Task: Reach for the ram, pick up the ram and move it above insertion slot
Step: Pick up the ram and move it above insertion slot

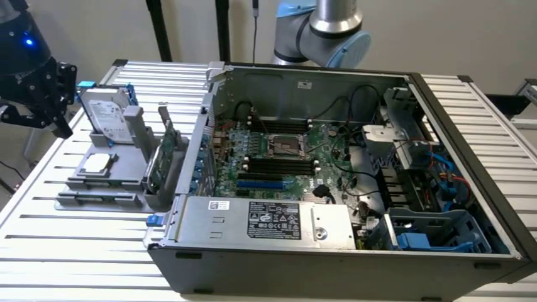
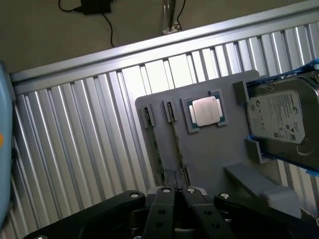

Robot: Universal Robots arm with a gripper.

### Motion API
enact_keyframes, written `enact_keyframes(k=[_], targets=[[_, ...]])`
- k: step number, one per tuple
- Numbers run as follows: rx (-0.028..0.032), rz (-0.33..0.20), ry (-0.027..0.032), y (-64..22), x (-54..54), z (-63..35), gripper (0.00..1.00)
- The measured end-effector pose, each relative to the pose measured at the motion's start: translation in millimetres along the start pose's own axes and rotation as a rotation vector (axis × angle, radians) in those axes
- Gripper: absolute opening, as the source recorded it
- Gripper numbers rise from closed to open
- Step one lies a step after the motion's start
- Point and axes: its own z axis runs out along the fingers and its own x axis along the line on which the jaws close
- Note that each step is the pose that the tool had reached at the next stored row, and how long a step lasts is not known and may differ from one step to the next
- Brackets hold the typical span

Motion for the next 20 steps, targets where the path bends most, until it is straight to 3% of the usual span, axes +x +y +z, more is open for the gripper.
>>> enact_keyframes(k=[6, 14, 16, 19, 20], targets=[[0.0053, -0.093, 0.0018, 0.0, -0.2, 1.4, 0.11], [0.0053, -0.094, 0.002, 0.0, -0.2, 1.4, 0.12], [0.0053, -0.094, 0.002, 0.0, -0.2, 1.3, 0.17], [0.0051, -0.094, 0.0022, 0.0, -0.2, 1.5, 0.36], [0.0053, -0.094, 0.0022, -0.1, -0.2, 1.9, 0.36]])
